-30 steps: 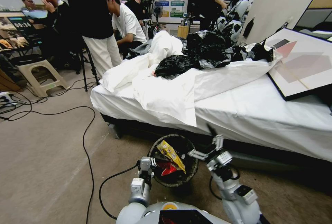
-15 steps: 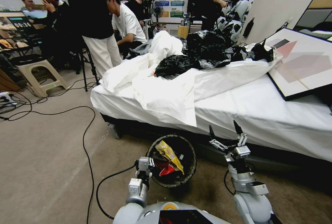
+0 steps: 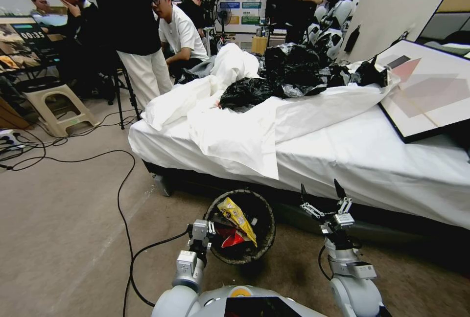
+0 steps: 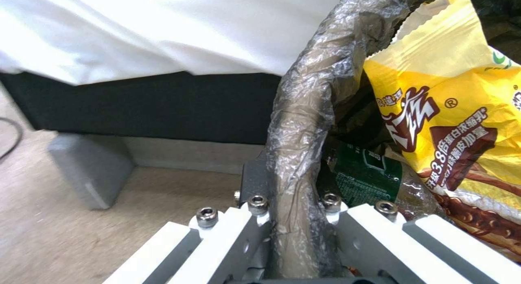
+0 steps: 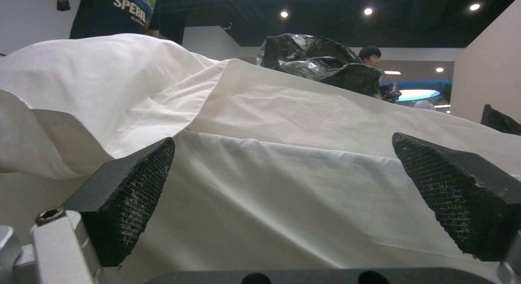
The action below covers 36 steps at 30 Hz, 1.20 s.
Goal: Pick up the trash bin, then pick up the garbage from the floor and place it into the trash bin.
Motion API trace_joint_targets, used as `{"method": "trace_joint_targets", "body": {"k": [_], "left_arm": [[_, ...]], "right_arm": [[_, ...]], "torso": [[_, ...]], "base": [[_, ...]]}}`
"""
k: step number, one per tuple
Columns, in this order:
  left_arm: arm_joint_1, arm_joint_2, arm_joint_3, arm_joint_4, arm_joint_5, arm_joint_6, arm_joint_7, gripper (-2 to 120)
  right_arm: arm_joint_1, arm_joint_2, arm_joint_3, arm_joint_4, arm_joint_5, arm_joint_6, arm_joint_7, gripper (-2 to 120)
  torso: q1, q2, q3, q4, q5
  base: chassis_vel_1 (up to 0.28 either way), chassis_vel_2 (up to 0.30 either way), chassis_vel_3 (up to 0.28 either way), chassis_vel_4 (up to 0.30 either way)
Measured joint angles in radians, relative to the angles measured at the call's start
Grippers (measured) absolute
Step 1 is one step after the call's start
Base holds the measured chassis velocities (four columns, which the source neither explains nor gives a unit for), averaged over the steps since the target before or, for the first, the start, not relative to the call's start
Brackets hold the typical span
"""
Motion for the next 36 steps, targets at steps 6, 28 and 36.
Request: {"method": "trace_joint_targets", "body": {"k": [6, 28, 36], "left_arm": [[-0.003, 0.000, 0.000, 0.000, 0.000, 0.001, 0.001, 0], [-0.002, 0.001, -0.002, 0.003, 0.000, 0.001, 0.002, 0], [0.005, -0.005, 0.001, 0.001, 0.006, -0.001, 0.004, 0]], "right_arm": [[0.005, -0.002, 0.001, -0.007, 0.000, 0.002, -0.001, 100], [0.014, -0.002, 0.001, -0.024, 0.000, 0.007, -0.020, 100], [0.012, 0.002, -0.008, -0.036, -0.002, 0.013, -0.033, 100]], "torso": [[0.000, 0.000, 0.000, 0.0002, 0.0000], [0.000, 0.000, 0.000, 0.0003, 0.0000], [0.000, 0.000, 0.000, 0.0002, 0.0000]], "base": [[0.077, 0.068, 0.068, 0.063], [0.109, 0.117, 0.114, 0.106], [0.124, 0.128, 0.120, 0.119]]}}
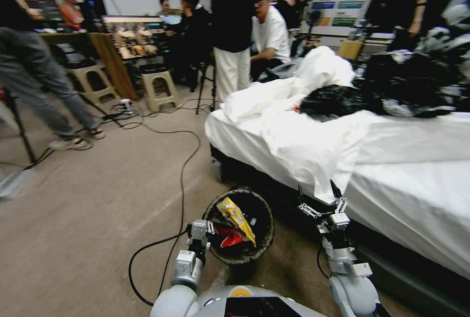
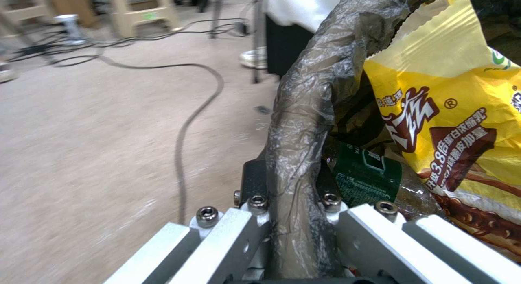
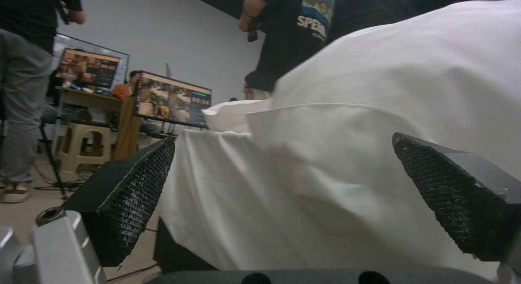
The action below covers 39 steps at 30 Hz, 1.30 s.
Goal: Pick up the trash bin, then pick up the garbage from the floor and place it into the trash bin.
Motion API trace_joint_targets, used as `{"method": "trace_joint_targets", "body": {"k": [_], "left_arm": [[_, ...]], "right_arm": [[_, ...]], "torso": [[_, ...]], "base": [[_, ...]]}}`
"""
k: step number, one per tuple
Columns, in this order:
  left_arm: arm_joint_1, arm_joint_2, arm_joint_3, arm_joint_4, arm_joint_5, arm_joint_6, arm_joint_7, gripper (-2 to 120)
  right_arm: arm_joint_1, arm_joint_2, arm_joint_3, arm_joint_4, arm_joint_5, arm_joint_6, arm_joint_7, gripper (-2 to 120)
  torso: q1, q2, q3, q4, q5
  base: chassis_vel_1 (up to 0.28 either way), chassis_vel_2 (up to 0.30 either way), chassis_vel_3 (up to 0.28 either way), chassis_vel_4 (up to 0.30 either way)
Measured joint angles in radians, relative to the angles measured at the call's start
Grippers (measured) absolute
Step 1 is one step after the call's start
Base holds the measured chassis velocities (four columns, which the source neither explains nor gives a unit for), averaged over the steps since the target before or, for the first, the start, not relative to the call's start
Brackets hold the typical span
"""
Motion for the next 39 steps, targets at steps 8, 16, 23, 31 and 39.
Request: {"method": "trace_joint_targets", "body": {"k": [8, 16, 23, 31, 39], "left_arm": [[0.001, -0.001, 0.001, -0.003, 0.001, -0.001, 0.000, 0], [0.000, -0.004, 0.002, -0.003, 0.001, -0.001, 0.000, 0], [0.000, -0.003, 0.001, -0.003, 0.001, -0.001, 0.000, 0], [-0.002, -0.005, 0.001, -0.003, 0.001, -0.002, 0.001, 0], [-0.002, -0.004, 0.001, -0.005, 0.000, -0.002, 0.001, 0]], "right_arm": [[0.000, 0.002, -0.004, -0.006, -0.003, 0.004, -0.005, 100], [0.003, 0.002, -0.003, -0.006, -0.004, 0.004, -0.010, 100], [0.008, 0.002, 0.001, -0.012, -0.004, 0.004, -0.014, 100], [0.010, 0.002, 0.006, -0.013, -0.003, 0.005, -0.019, 100], [0.012, 0.002, 0.007, -0.010, -0.003, 0.005, -0.021, 100]], "torso": [[0.000, 0.000, 0.000, 0.0000, 0.0002], [0.000, 0.000, 0.000, -0.0001, 0.0000], [0.000, 0.000, 0.000, 0.0000, 0.0001], [0.000, 0.000, 0.000, 0.0000, 0.0000], [0.000, 0.000, 0.000, 0.0001, 0.0000]], "base": [[0.114, 0.120, 0.132, 0.125], [0.121, 0.128, 0.115, 0.114], [0.124, 0.133, 0.135, 0.126], [0.128, 0.115, 0.127, 0.123], [0.138, 0.123, 0.129, 0.136]]}}
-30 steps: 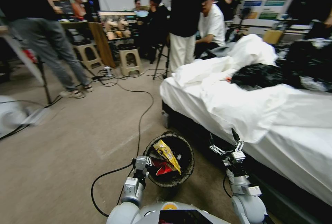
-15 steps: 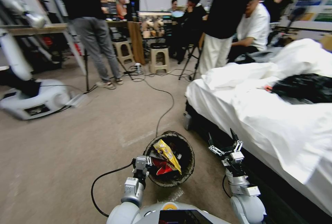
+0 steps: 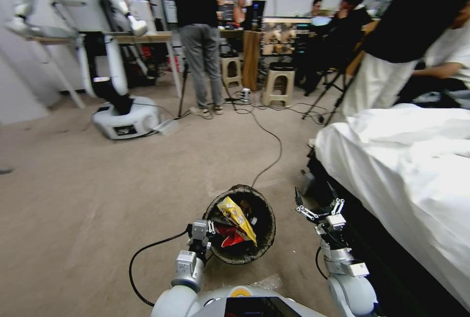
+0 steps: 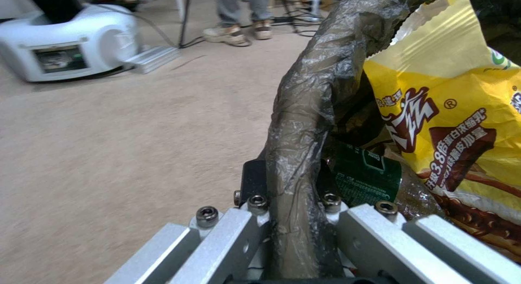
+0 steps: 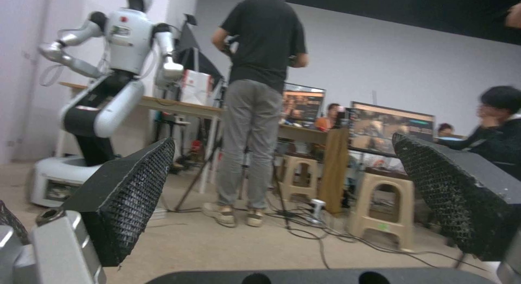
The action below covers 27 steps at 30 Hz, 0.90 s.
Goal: Pick up the trash bin, then pick up the garbage from the floor and place it into the trash bin.
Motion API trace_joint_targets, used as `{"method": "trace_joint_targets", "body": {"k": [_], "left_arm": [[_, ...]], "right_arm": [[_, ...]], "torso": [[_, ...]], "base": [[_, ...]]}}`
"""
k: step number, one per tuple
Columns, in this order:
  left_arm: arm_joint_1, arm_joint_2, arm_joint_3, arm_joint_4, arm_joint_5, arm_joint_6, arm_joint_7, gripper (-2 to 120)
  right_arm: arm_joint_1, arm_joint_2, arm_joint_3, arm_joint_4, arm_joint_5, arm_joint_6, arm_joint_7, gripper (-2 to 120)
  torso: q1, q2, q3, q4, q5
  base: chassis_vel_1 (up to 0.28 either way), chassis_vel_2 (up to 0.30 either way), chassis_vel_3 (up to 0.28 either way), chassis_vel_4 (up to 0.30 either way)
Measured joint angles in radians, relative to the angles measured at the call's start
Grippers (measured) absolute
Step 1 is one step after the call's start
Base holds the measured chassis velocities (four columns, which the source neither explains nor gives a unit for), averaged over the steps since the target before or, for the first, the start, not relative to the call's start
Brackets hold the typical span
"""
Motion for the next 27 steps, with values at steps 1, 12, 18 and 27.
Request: {"method": "trace_joint_targets", "body": {"k": [1, 12, 18, 27], "left_arm": [[0.000, 0.000, 0.000, 0.000, 0.000, 0.000, 0.000, 0], [0.000, -0.002, 0.002, -0.003, 0.000, 0.000, 0.000, 0], [0.001, -0.006, 0.003, -0.003, 0.000, 0.000, 0.000, 0], [0.001, -0.015, 0.017, 0.019, 0.009, -0.008, 0.000, 0]], "right_arm": [[0.000, 0.000, 0.000, 0.000, 0.000, 0.000, 0.000, 100], [0.000, 0.001, 0.002, 0.001, 0.000, 0.000, -0.008, 100], [0.000, 0.004, -0.002, -0.004, -0.002, 0.002, -0.014, 100], [0.001, 0.004, -0.005, -0.007, -0.007, 0.005, -0.021, 100]], "torso": [[0.000, 0.000, 0.000, 0.0000, 0.0000], [0.000, 0.000, 0.000, -0.0001, 0.0000], [0.000, 0.000, 0.000, -0.0002, 0.0001], [0.000, 0.000, 0.000, 0.0000, 0.0000]], "base": [[0.117, 0.115, 0.119, 0.119], [0.121, 0.124, 0.114, 0.125], [0.121, 0.121, 0.119, 0.118], [0.120, 0.119, 0.122, 0.123]]}}
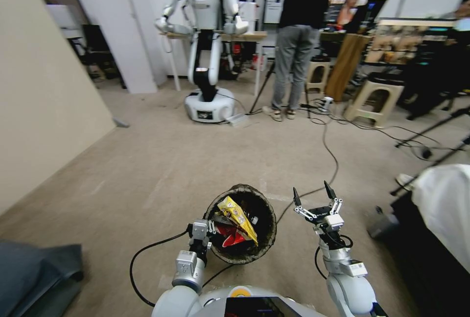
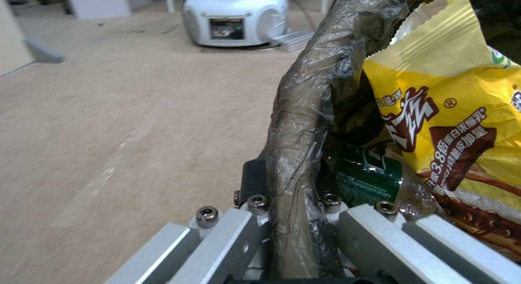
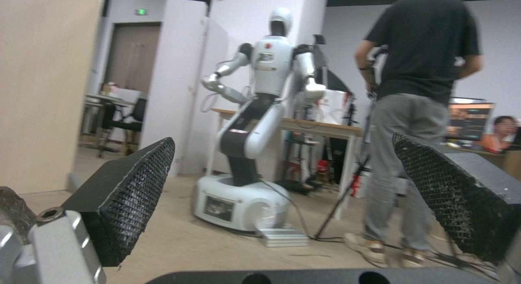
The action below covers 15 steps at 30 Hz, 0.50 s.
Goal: Pick up the trash bin, then pick up the garbage from the floor and place it into the trash bin.
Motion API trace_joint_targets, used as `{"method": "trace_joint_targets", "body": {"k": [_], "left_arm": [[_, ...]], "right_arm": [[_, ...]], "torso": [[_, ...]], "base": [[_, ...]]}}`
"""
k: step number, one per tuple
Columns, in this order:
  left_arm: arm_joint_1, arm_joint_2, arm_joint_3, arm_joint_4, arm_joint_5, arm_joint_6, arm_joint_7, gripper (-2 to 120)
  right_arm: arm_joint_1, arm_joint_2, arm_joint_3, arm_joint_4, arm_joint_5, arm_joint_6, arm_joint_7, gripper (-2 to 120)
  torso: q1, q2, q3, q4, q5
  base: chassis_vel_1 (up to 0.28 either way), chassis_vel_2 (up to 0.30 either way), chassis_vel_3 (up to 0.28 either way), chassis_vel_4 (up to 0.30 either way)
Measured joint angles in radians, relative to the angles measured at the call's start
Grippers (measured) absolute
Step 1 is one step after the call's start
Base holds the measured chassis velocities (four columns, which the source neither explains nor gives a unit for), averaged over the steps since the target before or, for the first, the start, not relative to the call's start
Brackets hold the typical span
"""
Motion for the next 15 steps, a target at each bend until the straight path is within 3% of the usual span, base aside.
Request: {"method": "trace_joint_targets", "body": {"k": [5, 15], "left_arm": [[0.000, -0.001, 0.003, 0.003, 0.005, -0.001, 0.000, 0], [-0.006, -0.004, 0.004, 0.004, 0.002, -0.001, 0.000, 0]], "right_arm": [[0.000, -0.001, -0.001, 0.000, 0.000, 0.000, -0.004, 100], [0.000, 0.001, -0.001, -0.001, -0.001, 0.003, -0.013, 100]], "torso": [[0.000, 0.000, 0.000, 0.0002, 0.0000], [0.000, 0.000, 0.000, -0.0002, 0.0000]], "base": [[0.070, 0.071, 0.079, 0.067], [0.000, 0.000, 0.000, 0.000]]}}
